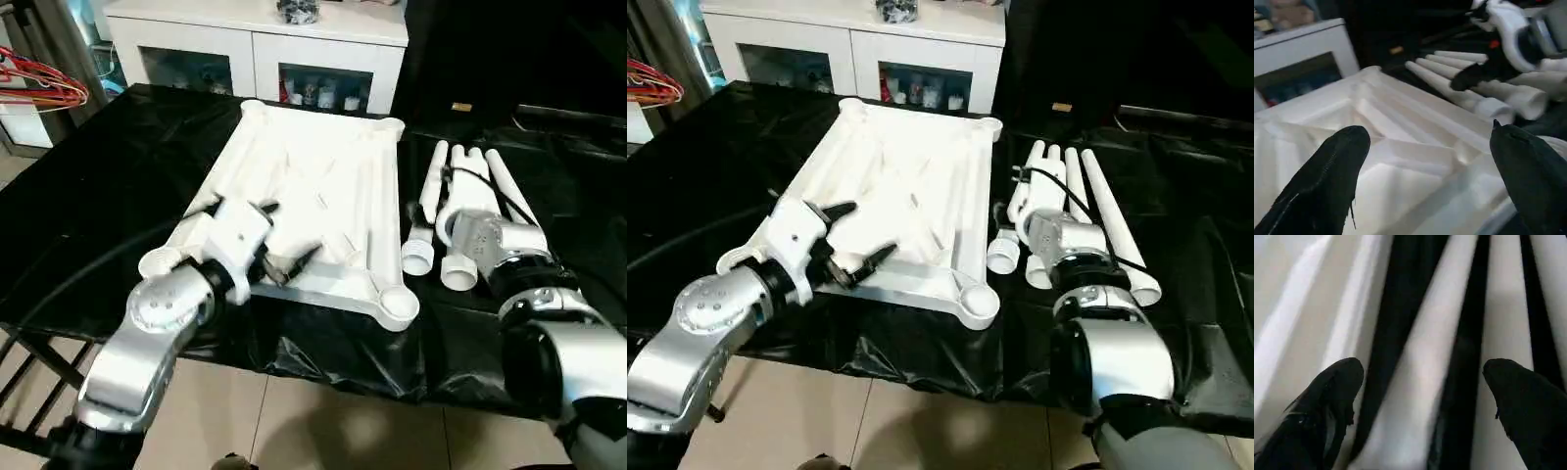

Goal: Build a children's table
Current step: Move to table, then move table base

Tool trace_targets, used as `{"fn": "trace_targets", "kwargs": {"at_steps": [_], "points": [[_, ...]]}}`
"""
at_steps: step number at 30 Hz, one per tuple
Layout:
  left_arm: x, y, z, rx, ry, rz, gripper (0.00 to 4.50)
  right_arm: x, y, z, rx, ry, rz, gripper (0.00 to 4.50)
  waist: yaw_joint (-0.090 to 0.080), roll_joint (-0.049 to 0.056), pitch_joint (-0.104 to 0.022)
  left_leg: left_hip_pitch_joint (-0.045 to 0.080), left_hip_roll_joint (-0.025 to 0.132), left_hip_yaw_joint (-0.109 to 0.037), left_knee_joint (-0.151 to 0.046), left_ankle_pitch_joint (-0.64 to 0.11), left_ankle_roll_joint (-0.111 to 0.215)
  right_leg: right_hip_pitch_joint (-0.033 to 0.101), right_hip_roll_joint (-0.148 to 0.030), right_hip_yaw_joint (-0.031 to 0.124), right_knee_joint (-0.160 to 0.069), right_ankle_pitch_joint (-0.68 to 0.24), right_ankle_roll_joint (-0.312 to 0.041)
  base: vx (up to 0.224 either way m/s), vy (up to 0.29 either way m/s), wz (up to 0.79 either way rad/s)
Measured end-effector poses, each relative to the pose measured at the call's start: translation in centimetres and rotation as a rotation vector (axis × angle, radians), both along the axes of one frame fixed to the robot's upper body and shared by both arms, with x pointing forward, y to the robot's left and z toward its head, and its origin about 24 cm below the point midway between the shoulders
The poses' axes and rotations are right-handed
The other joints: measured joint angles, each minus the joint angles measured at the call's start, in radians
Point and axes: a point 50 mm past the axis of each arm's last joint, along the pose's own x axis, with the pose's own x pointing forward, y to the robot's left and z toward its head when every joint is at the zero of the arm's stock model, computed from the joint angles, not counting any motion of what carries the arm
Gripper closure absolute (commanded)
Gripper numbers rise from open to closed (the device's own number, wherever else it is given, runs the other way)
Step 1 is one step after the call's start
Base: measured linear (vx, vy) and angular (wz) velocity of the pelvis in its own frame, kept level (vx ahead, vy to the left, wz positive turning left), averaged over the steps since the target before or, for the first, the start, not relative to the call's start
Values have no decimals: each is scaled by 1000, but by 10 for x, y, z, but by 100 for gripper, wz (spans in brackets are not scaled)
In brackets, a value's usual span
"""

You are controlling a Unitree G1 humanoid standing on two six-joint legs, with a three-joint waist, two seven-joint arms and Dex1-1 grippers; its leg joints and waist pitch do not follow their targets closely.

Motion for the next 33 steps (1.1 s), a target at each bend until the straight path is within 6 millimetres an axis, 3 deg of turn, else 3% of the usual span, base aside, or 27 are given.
{"fn": "trace_targets", "kwargs": {"at_steps": [10,14,17,20,26,27,30,32,33], "points": [[-8,-2,-11,60,66,-32,0,4,-5,8,63,-62,20,5,-2,0,0,0,1,1,0,0,0,0,0,0,0,0,0,0,0,0],[-3,-6,-21,82,87,-42,0,1,-17,28,44,-276,135,5,9,0,0,-1,2,3,0,1,1,0,0,-1,-2,0,0,0,0,0],[5,-12,-25,73,89,-75,0,-23,-33,33,-20,-377,229,5,26,2,0,-2,4,4,0,2,3,3,0,-2,-4,0,1,0,0,0],[11,-17,-28,79,109,-131,0,-55,-43,25,-65,-384,333,5,27,11,1,-1,7,7,0,2,3,3,0,0,-7,2,2,0,0,0],[20,-32,-41,116,190,-317,0,-123,-49,23,-90,-350,643,5,16,34,3,7,8,12,-8,1,3,4,0,4,-9,4,4,0,0,0],[20,-34,-44,133,206,-370,30,-134,-48,23,-102,-328,715,0,9,37,1,8,8,13,-11,1,3,4,0,4,-10,4,4,0,0,0],[22,-40,-47,161,210,-441,37,-144,-43,24,-110,-303,819,0,-8,39,0,9,10,13,-12,1,3,3,1,1,-9,5,5,0,0,0],[26,-43,-49,178,222,-478,48,-150,-38,25,-119,-286,893,0,-9,39,0,10,11,13,-13,1,3,2,1,0,-10,5,6,0,0,0],[28,-43,-50,190,229,-490,75,-153,-34,25,-119,-278,930,0,-10,39,0,11,11,13,-13,1,3,2,1,0,-10,6,6,0,0,0]]}}
